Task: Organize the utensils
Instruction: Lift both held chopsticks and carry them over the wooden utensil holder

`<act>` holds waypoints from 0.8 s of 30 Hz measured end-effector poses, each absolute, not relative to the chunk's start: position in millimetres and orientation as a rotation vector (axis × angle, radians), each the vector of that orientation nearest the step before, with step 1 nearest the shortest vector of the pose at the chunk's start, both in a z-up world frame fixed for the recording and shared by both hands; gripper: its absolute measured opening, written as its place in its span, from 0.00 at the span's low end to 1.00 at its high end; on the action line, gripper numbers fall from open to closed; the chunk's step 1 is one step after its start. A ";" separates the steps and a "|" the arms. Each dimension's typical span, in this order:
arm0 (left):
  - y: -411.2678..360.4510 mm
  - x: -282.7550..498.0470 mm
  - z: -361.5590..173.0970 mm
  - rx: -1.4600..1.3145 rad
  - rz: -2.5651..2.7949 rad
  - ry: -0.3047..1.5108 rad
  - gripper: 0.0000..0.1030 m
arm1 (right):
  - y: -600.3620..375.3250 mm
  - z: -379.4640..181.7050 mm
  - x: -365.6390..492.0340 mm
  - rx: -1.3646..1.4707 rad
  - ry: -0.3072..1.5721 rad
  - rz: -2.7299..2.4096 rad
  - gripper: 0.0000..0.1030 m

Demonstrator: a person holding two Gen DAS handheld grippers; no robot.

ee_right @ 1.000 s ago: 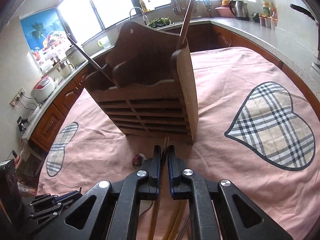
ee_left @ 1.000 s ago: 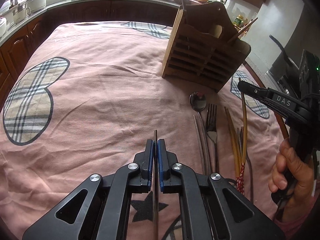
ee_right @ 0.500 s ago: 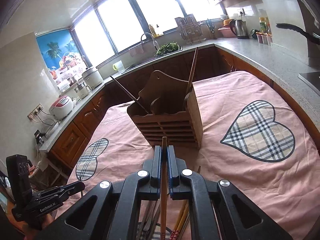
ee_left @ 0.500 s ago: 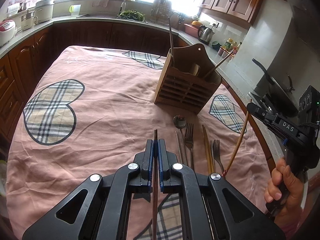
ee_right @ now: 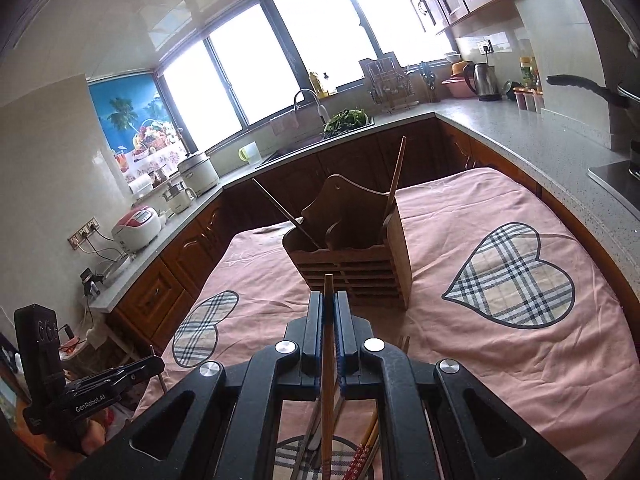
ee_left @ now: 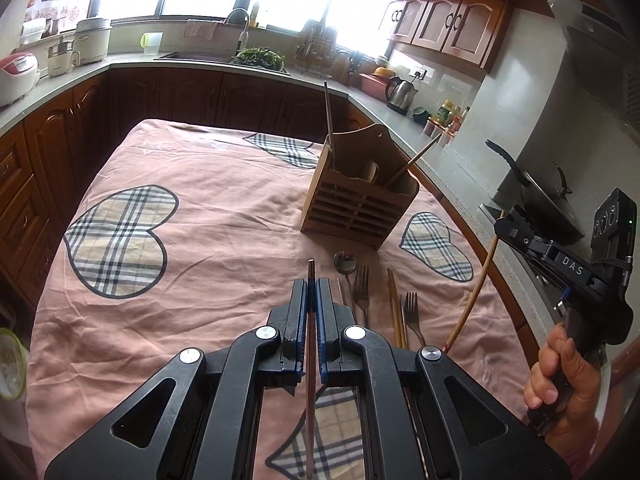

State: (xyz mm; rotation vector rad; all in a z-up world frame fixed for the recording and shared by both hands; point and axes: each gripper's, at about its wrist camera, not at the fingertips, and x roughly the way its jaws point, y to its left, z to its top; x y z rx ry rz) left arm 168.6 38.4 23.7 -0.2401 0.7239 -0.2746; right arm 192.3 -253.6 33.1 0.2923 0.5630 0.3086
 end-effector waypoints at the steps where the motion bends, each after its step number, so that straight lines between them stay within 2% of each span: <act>1: 38.5 167.1 25.7 -0.242 -0.273 0.718 0.03 | -253.5 35.1 190.4 0.291 0.557 0.309 0.05; 24: 48.6 176.3 63.7 -0.315 -0.287 0.552 0.03 | -264.7 59.1 196.3 0.313 0.419 0.269 0.05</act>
